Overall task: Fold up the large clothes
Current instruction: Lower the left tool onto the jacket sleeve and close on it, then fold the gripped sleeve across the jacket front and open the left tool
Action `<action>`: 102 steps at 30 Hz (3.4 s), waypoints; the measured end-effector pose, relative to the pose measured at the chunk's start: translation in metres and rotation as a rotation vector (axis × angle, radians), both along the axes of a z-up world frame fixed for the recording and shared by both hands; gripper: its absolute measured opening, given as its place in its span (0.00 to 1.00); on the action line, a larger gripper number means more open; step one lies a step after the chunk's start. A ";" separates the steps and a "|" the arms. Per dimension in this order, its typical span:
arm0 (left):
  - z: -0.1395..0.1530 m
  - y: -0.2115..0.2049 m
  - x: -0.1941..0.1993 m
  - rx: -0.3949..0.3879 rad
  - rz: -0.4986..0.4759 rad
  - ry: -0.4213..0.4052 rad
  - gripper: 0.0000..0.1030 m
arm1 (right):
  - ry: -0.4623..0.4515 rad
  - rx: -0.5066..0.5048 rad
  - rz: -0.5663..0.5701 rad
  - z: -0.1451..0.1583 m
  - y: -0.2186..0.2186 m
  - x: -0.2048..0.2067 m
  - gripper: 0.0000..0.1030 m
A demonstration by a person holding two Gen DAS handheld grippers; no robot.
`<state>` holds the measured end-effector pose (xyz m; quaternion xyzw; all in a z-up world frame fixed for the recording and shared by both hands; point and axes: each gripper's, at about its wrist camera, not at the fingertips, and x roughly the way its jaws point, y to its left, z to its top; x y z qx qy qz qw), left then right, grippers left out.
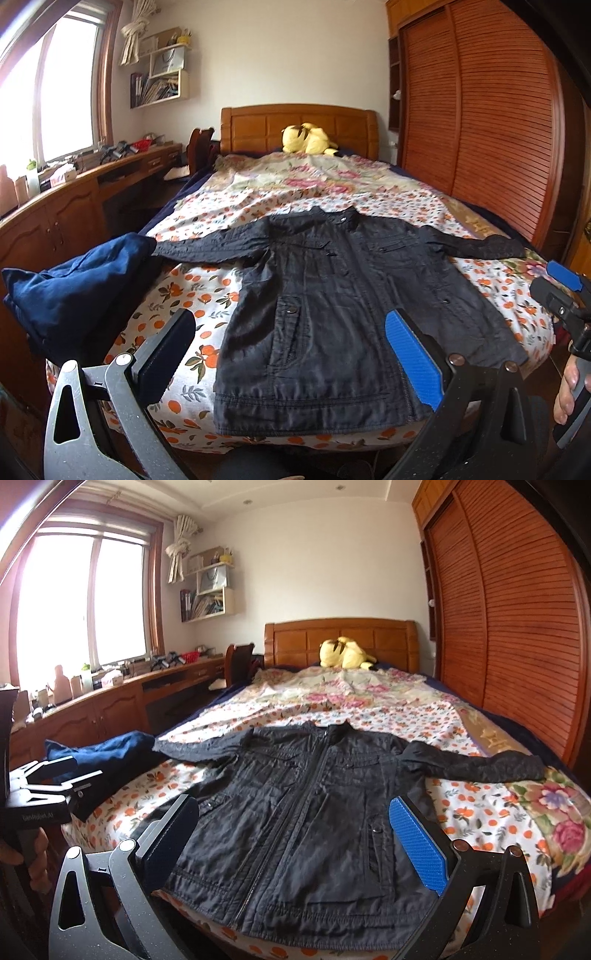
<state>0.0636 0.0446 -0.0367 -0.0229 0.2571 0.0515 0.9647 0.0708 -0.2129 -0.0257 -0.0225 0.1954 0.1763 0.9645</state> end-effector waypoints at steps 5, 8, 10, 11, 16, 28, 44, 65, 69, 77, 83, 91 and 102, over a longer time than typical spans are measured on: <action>-0.015 0.017 0.032 -0.009 0.026 0.044 1.00 | 0.056 -0.017 0.016 -0.010 0.005 0.037 1.00; -0.023 0.024 0.049 -0.020 0.027 0.059 1.00 | 0.066 -0.034 0.019 -0.012 0.009 0.056 1.00; -0.029 0.030 0.062 -0.016 0.028 0.075 1.00 | 0.070 -0.039 0.018 -0.014 0.011 0.065 1.00; -0.033 0.033 0.068 -0.014 0.030 0.082 1.00 | 0.074 -0.040 0.020 -0.015 0.011 0.071 1.00; -0.048 0.049 0.097 -0.008 0.052 0.107 1.00 | 0.116 -0.051 0.026 -0.033 0.018 0.097 1.00; -0.085 0.119 0.181 -0.037 0.102 0.171 1.00 | 0.232 -0.095 0.032 -0.056 0.009 0.143 1.00; -0.127 0.212 0.297 -0.100 0.170 0.269 0.72 | 0.275 -0.074 0.017 -0.078 0.010 0.172 1.00; -0.146 0.228 0.347 -0.343 0.209 0.320 0.01 | 0.290 -0.083 0.022 -0.085 0.011 0.172 1.00; -0.101 0.195 0.338 -0.229 0.157 0.240 0.01 | 0.283 -0.090 0.010 -0.081 0.005 0.169 1.00; -0.031 0.111 0.295 -0.123 -0.068 0.153 0.01 | 0.257 -0.064 -0.028 -0.065 -0.006 0.165 1.00; -0.037 0.088 0.262 -0.113 -0.114 0.199 0.03 | 0.222 -0.094 -0.017 -0.053 0.001 0.150 1.00; -0.042 0.104 0.213 -0.105 -0.076 0.142 0.79 | 0.214 -0.117 0.006 -0.054 0.007 0.145 1.00; -0.090 0.173 0.228 -0.044 0.092 0.240 0.79 | 0.220 -0.114 0.074 -0.056 0.033 0.160 1.00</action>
